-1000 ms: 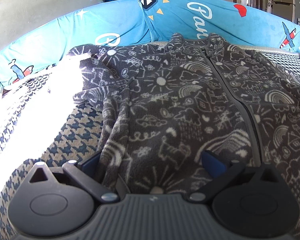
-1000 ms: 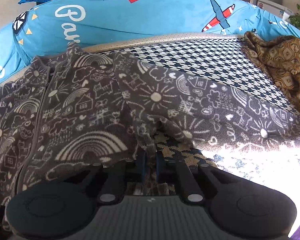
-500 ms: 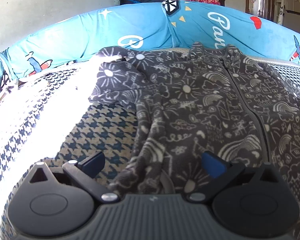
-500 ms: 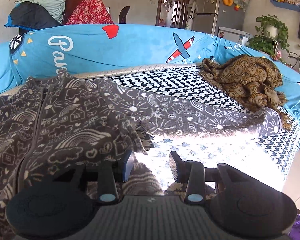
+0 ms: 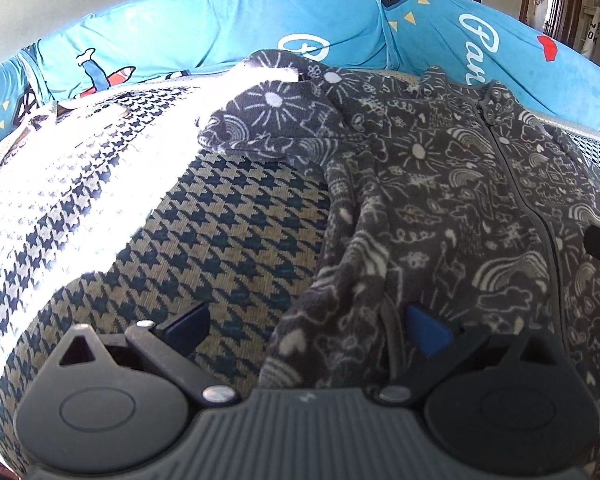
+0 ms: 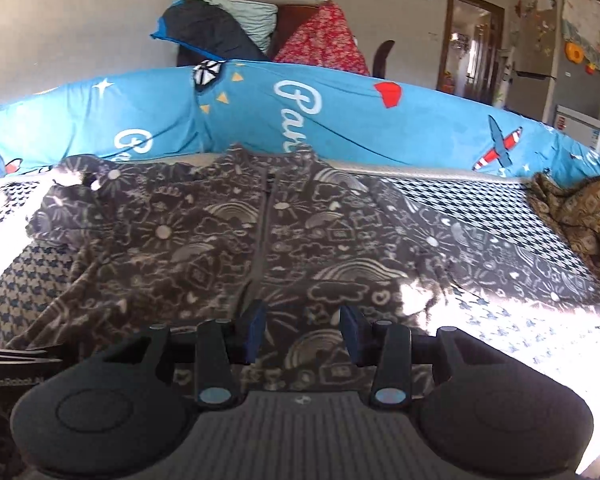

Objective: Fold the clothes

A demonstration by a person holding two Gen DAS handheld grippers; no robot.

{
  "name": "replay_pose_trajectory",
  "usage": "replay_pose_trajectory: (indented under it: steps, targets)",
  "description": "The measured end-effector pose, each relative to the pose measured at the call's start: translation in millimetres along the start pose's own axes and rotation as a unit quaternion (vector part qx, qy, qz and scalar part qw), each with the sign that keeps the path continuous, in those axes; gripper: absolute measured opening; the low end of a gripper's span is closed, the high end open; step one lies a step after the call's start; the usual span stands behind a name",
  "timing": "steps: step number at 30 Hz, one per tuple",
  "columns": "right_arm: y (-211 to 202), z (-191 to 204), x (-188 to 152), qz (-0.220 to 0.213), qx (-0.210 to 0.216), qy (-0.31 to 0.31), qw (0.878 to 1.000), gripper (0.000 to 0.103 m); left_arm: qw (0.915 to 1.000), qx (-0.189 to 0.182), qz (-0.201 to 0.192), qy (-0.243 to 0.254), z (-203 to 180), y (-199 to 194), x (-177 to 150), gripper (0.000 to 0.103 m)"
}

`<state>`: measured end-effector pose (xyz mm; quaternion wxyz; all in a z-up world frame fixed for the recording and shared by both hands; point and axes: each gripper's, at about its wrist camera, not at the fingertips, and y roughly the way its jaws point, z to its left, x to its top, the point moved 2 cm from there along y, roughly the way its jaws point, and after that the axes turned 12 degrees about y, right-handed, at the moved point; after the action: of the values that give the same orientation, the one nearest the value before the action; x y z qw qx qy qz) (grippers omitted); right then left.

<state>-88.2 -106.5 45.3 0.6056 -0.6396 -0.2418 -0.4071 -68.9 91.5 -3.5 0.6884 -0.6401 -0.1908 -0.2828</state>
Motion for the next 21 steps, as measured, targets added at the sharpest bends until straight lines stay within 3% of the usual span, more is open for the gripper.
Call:
replay_pose_trajectory:
  steps: [5, 9, 21]
  targets:
    - [1, 30, 4, 0.004, 0.045, -0.03, 0.999, 0.04, 0.9987, -0.029, 0.026, -0.034, 16, 1, -4, 0.103]
    - [6, 53, 7, 0.008, 0.076, -0.06, 0.995, 0.04, 0.9979, -0.026, 0.039, -0.045, 26, 2, -5, 0.103]
    - [34, 128, 15, 0.035, 0.167, -0.154, 0.973, 0.039, 0.9938, -0.05, 0.061, -0.078, 50, -1, -8, 0.103]
